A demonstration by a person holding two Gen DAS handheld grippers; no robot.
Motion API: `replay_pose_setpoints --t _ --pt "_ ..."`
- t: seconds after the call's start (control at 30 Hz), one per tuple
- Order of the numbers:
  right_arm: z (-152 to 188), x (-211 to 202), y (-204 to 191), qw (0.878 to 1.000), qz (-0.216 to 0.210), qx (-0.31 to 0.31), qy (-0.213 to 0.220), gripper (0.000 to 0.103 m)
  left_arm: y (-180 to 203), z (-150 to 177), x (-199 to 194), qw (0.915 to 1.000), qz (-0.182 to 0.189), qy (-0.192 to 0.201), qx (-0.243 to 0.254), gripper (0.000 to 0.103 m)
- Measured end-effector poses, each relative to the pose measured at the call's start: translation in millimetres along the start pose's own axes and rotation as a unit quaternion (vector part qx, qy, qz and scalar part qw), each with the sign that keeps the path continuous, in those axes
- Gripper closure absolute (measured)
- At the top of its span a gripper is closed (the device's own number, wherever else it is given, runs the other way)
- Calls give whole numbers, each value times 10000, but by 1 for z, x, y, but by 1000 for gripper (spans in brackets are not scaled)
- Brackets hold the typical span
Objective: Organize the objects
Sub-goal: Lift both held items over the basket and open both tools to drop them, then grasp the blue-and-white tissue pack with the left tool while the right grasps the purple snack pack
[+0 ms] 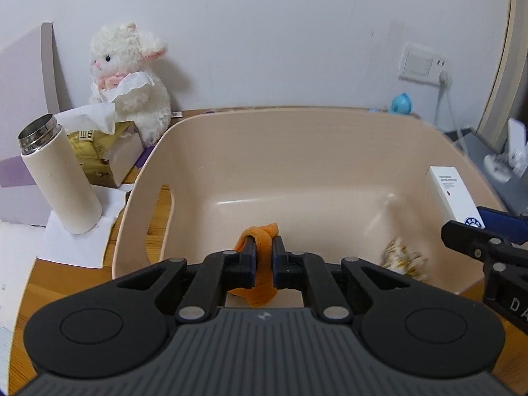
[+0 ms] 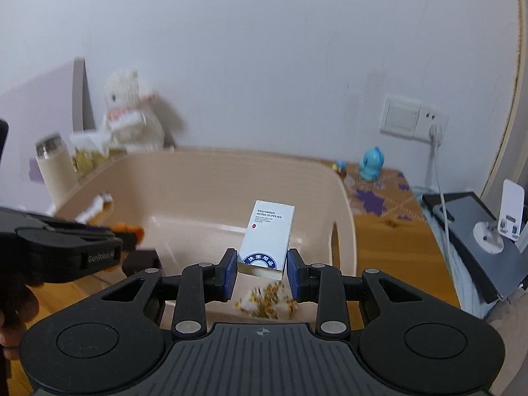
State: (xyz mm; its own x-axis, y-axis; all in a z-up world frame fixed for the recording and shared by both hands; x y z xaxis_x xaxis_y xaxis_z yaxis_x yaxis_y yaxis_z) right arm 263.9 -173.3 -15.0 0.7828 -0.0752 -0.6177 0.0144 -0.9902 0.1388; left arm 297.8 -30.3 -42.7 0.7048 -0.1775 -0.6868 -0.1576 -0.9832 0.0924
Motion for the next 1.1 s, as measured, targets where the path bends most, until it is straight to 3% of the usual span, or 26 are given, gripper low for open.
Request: replay_pose_setpoints --t 0.13,0.2,0.27,0.37,0.47,0.57,0.73,0.9,1.1 --pt "6 7 0 10000 9 6 -99 73 -3 9 9 9999 61 -129 -42 89" --pt "7 7 3 9999 1 79 -105 62 -5 9 9 9999 22 -105 -67 84" --pt "7 4 8 9998 -49 187 -86 62 -6 5 6 10000 -49 -58 -57 58" --pt "6 -8 20 9991 -131 395 72 53 -4 0 -9 9999 -96 66 -10 39" --pt "2 -24 31 9981 -195 534 226 37 -3 -4 -26 9997 -66 215 -49 27" --pt "3 -42 36 9979 -204 519 315 29 -3 -4 -44 9994 -147 310 -20 20" --pt "14 -63 41 9982 -184 473 331 24 -8 3 -73 9988 -100 464 -98 12" --pt "36 -70 42 9994 -116 247 194 16 -17 23 -87 9986 -102 482 -198 12" --pt "65 -63 44 9999 -20 21 -143 11 -13 53 -89 9994 150 210 -235 12"
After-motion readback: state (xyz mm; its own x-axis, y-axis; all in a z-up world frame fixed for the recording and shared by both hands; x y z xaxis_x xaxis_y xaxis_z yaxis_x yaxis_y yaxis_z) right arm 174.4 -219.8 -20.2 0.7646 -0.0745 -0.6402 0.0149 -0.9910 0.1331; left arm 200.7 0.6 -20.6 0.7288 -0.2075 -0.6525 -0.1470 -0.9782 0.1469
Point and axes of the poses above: each gripper's, at about its wrist camera, not at the fingertips, and x roughly the way its jaws point, y to its right, z to its underside, the point moved 8 cm from there along x, roughly the way its jaws point, and after that the axes turned 11 degrees about z, right-handed, at the moved point
